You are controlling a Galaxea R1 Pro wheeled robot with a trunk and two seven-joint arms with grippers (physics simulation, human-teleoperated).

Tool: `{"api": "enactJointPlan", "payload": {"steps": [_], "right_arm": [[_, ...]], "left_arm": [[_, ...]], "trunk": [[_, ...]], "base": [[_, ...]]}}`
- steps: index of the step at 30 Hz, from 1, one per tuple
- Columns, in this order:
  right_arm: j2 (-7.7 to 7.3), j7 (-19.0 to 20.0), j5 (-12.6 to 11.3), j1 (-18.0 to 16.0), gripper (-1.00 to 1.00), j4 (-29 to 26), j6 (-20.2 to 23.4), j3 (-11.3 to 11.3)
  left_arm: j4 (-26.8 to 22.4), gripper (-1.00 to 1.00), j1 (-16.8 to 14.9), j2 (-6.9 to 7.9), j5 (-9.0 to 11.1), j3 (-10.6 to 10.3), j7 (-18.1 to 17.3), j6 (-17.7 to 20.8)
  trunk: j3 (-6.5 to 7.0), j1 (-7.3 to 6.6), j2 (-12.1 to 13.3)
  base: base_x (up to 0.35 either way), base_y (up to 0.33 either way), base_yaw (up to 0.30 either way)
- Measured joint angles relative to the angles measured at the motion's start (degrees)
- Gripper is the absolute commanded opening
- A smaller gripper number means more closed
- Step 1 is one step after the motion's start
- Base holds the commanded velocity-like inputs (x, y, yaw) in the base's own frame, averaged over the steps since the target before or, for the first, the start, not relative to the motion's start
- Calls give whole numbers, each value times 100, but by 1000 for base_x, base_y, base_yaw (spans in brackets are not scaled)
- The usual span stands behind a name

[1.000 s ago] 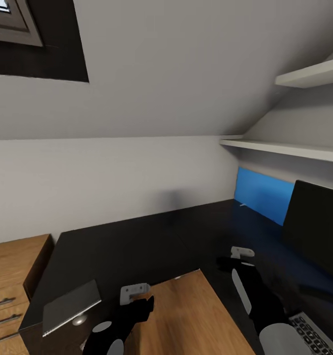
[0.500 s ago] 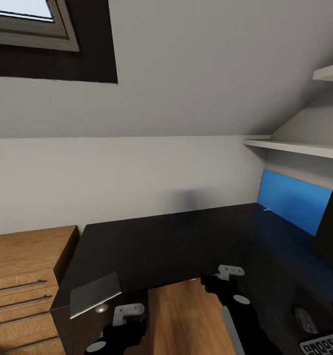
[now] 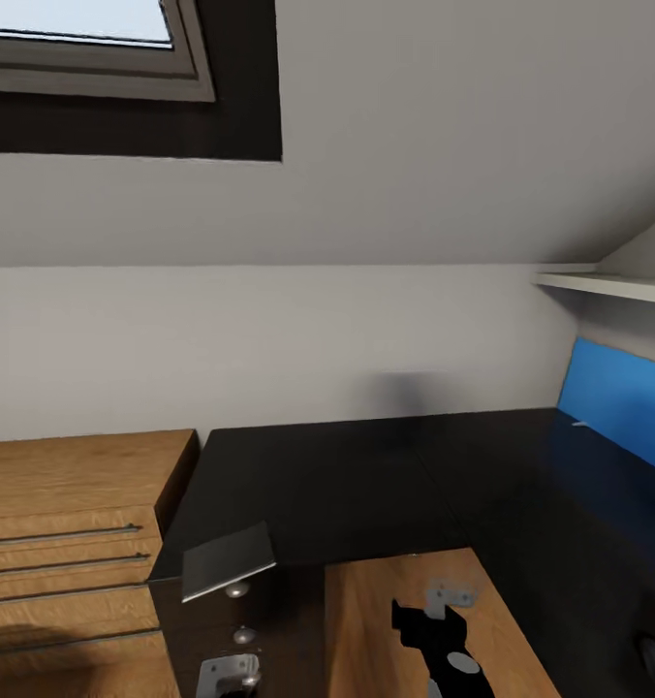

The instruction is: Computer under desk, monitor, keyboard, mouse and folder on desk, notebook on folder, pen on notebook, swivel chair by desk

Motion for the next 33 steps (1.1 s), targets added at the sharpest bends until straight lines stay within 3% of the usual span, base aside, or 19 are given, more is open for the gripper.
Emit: {"api": "enactJointPlan", "payload": {"steps": [4, 8, 9, 10, 16, 17, 21, 23, 26, 33], "right_arm": [[-4, 38, 4, 1, 100, 387, -231, -1], [-14, 95, 5, 1, 100, 858, -521, 1], [-10, 123, 3, 2, 100, 1256, -961, 3], [-9, 129, 6, 1, 100, 1408, -1118, 5], [-6, 197, 4, 1, 100, 1762, -1402, 30], [-11, 261, -5, 2, 100, 1809, -1671, 44], [-29, 350, -7, 2, 100, 1827, -1925, 47], [-52, 429, -6, 3, 100, 1937, -2139, 49], [-39, 432, 3, 4, 100, 2489, -2479, 61], [-18, 431, 7, 3, 100, 2924, -3201, 74]], "left_arm": [[422, 100, 0, -12, -3, -13, -13, -369], [777, 100, -1, -10, -18, -157, -5, -629], [987, 100, 0, -8, -15, -208, -1, -804], [1079, 100, -1, -7, -14, -219, 0, -897], [1645, 100, -1, 1, -8, -215, -14, -1428], [1904, 100, 0, -4, -5, -226, -15, -1523], [2192, 100, -2, -19, -16, -257, -6, -1644], [2601, 100, -2, -31, 0, -266, 8, -2235], [2645, 100, -2, -31, 10, -256, 11, -2323], [2653, 100, -2, -26, 16, -243, 14, -2342]], "trunk": [[-11, 0, 0], [-14, 0, 0], [-15, 0, 0], [-14, 0, 0], [-15, 0, 0], [-15, 0, -1], [-15, 0, -1], [-15, 0, -1], [-16, 0, -1], [-35, 0, -1]], "base": [[0, 0, 97], [0, 0, 24], [0, 0, 4], [0, 0, 4], [0, 0, 1], [0, 0, 0], [0, 0, 0], [0, 0, 52], [0, 0, 191], [0, 0, 251]]}}
